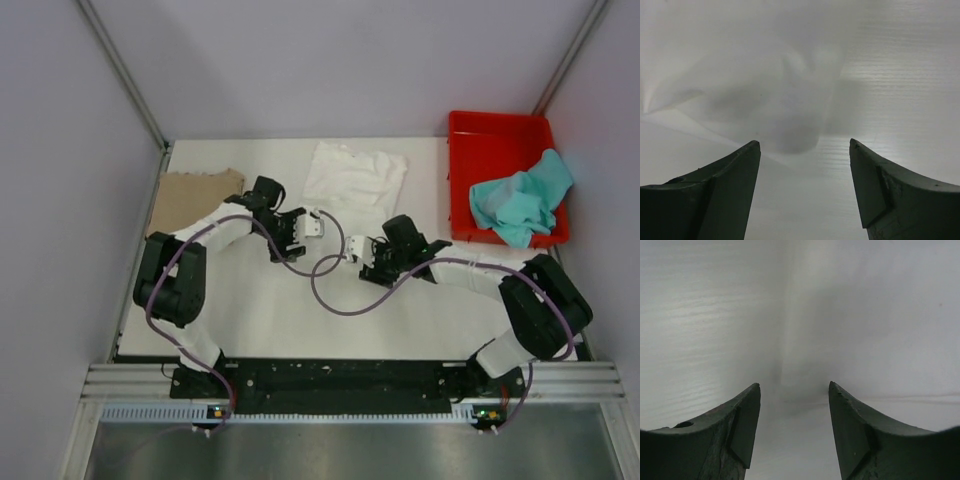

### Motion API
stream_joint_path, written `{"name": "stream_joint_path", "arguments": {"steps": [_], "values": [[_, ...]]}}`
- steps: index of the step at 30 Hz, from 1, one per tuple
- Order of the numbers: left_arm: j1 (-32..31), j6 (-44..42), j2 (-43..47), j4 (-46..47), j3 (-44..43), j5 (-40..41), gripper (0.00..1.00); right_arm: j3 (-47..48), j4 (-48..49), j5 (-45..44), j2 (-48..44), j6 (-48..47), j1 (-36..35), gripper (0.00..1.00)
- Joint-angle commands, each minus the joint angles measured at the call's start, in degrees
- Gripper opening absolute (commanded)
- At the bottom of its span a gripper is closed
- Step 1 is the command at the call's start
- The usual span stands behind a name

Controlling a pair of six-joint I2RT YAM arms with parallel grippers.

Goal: Fold and stack the t-shirts
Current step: Grab one side of the 2/3 rectangular tshirt with both arms

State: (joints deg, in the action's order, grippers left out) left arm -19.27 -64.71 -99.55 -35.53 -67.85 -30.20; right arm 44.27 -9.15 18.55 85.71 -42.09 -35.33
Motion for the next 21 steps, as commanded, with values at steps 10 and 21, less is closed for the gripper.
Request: {"name": "stream_joint_path", "arguments": {"steps": [10, 21], "values": [[-4.20, -5.69, -4.51, 3.72, 2.55, 8.48, 0.51, 3.63, 2.82, -8.71, 8.15, -4.76, -2.99, 0.27], [-5.61, 4.50, 4.34, -11.48, 3.15, 12.18, 0.00, 0.73, -9.90, -7.83, -7.29, -1.51, -7.11, 0.00]]}}
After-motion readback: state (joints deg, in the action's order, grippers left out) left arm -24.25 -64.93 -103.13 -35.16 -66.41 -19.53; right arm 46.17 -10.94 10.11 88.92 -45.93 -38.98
